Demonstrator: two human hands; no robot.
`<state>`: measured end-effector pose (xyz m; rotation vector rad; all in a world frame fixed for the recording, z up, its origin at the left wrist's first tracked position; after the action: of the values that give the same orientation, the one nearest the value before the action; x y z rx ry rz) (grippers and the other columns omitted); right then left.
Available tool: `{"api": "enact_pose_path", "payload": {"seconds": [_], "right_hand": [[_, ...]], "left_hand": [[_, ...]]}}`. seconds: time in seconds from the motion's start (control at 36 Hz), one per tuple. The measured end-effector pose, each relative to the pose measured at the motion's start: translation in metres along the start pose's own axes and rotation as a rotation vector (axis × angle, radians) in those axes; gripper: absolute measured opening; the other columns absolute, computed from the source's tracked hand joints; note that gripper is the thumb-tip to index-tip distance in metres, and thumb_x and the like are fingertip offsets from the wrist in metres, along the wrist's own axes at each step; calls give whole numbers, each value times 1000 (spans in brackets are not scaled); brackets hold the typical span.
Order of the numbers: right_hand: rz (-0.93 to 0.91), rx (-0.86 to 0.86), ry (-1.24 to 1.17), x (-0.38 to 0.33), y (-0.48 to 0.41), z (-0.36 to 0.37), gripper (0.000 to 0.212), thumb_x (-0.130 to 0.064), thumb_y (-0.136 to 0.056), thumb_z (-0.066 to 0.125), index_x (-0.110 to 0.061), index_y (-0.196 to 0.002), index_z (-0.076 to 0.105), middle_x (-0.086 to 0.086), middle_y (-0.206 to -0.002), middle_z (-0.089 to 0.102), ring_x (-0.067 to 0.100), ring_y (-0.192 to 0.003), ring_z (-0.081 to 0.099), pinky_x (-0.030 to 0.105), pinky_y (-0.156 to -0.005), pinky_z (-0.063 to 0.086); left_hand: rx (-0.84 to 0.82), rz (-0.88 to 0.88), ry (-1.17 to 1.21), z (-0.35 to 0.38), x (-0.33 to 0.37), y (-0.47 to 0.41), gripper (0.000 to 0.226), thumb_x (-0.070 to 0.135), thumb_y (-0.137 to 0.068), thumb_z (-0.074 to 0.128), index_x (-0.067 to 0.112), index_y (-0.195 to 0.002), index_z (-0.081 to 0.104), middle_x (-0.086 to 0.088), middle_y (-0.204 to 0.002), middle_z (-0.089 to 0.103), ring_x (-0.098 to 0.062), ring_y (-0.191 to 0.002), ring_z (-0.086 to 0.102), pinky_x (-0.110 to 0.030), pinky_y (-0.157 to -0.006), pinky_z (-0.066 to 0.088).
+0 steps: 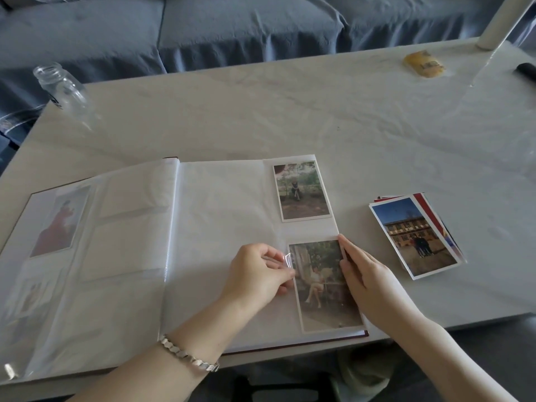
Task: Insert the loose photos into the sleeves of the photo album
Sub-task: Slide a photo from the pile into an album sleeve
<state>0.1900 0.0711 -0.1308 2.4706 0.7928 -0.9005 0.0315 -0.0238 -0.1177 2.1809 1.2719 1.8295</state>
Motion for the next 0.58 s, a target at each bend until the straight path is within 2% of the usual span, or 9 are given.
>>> {"api": "enact_pose_path", "payload": {"seconds": [0.06, 0.19, 0.28, 0.36, 0.42, 0.5, 0.58], "right_hand": [[17, -20, -39, 0, 0, -2, 46, -25, -99, 39, -22, -144, 33, -6, -138, 47, 11, -124, 45, 22, -100, 37], [56, 109, -103, 1, 2, -10, 39, -25, -96, 45, -21, -135, 46, -9, -124, 54, 1, -104, 49, 7, -83, 37], [92, 205, -164, -2, 5, -19, 36, -24, -94, 48, -21, -130, 51, -8, -103, 61, 0, -90, 56, 8, -69, 43], [151, 159, -310, -8, 5, -27, 32, -23, -92, 52, -21, -124, 53, -4, -86, 65, 4, -77, 61, 11, -62, 47], [201, 77, -470, -12, 4, -31, 29, -25, -90, 55, -20, -119, 57, 1, -85, 68, 5, -73, 63, 11, -59, 49], [253, -21, -673, -20, 1, -33, 24, -21, -86, 60, -21, -109, 65, -3, -83, 73, 7, -76, 67, 14, -60, 52], [194, -88, -696, -32, 1, -34, 20, -12, -85, 61, -23, -101, 65, -7, -77, 73, 3, -71, 68, 12, -59, 51]], "left_hand": [[-6, -25, 65, -1, -1, 0, 17, -7, -75, 72, 6, -77, 61, -18, -74, 68, -19, -55, 67, -28, -55, 55], [-65, -113, 275, -1, 0, 2, 17, -14, -76, 67, 1, -80, 60, -14, -67, 65, -13, -48, 64, -22, -47, 53], [-86, -164, 394, -3, 2, 3, 17, -15, -77, 64, 1, -79, 61, -9, -62, 66, -11, -48, 64, -20, -46, 52], [-134, -193, 498, -5, 5, 4, 17, -15, -81, 60, 2, -81, 61, -7, -61, 66, -9, -49, 64, -20, -46, 52], [-169, -185, 506, -6, 7, 6, 18, -15, -82, 59, 3, -87, 60, -10, -65, 66, -11, -50, 64, -21, -48, 53], [-152, -55, 282, -12, 7, 7, 28, -11, -81, 63, 7, -101, 56, -8, -68, 66, -14, -52, 64, -24, -54, 55], [-17, 233, -215, -21, 13, 3, 37, 3, -74, 75, 22, -101, 57, 0, -83, 64, -11, -68, 65, -16, -66, 51]]}}
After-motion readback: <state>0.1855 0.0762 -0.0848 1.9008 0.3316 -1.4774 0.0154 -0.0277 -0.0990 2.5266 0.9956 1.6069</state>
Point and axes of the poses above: each hand's wrist, its own y-axis away from the middle knuckle, its own z-axis out of the palm, x = y × z, the point moved 3 cm from there along -y, towards the middle knuckle
